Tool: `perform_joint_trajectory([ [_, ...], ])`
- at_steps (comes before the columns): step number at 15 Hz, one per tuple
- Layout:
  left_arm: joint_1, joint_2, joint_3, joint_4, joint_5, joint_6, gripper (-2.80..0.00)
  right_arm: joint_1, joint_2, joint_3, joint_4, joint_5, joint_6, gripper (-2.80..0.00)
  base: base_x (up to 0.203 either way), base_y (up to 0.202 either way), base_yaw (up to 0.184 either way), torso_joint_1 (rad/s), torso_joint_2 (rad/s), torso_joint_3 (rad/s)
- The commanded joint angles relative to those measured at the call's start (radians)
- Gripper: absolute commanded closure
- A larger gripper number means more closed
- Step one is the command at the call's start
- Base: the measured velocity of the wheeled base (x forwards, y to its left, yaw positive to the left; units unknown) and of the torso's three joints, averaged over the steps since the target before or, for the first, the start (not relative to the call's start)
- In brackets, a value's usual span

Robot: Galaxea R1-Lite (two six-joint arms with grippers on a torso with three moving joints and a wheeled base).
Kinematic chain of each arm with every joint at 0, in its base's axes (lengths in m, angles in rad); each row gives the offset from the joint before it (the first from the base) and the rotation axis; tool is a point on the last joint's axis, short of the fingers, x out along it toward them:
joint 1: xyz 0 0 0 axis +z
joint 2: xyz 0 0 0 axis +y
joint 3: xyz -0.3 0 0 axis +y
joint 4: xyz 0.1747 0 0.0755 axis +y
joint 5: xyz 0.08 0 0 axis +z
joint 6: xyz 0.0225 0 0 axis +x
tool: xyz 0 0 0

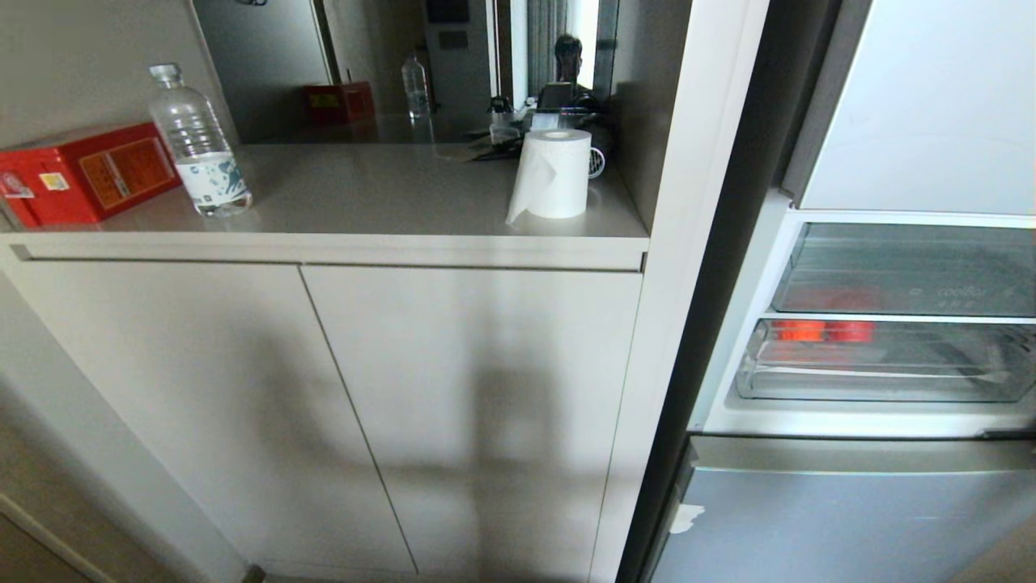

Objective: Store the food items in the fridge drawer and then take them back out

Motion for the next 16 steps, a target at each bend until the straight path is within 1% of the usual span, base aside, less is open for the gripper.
perform_joint_trajectory([
  [1,0.000,0.001,0.000,0.001,0.000,0.000,0.00,0.000,0.193,-0.082,-0.002,0.019,0.016,-2.80,0.000,0.000,0.000,0.000,0.00,0.000],
  [4,0.000,0.001,0.000,0.001,0.000,0.000,0.00,0.000,0.535,-0.203,-0.021,0.109,0.046,-2.80,0.000,0.000,0.000,0.000,0.00,0.000],
  [6,0.000,0.001,0.000,0.001,0.000,0.000,0.00,0.002,0.769,-0.253,-0.097,0.159,0.056,-2.80,0.000,0.000,0.000,0.000,0.00,0.000],
  [8,0.000,0.001,0.000,0.001,0.000,0.000,0.00,0.003,1.009,-0.280,-0.246,0.190,0.063,-2.80,0.000,0.000,0.000,0.000,0.00,0.000],
  [13,0.000,0.001,0.000,0.001,0.000,0.000,0.00,0.004,1.440,-0.310,-0.655,0.219,0.069,-2.80,0.000,0.000,0.000,0.000,0.00,0.000],
  [15,0.000,0.001,0.000,0.001,0.000,0.000,0.00,0.001,1.588,-0.314,-0.833,0.198,0.070,-2.80,0.000,0.000,0.000,0.000,0.00,0.000],
  [16,0.000,0.001,0.000,0.001,0.000,0.000,0.00,0.000,1.658,-0.314,-0.942,0.164,0.069,-2.80,0.000,0.000,0.000,0.000,0.00,0.000],
])
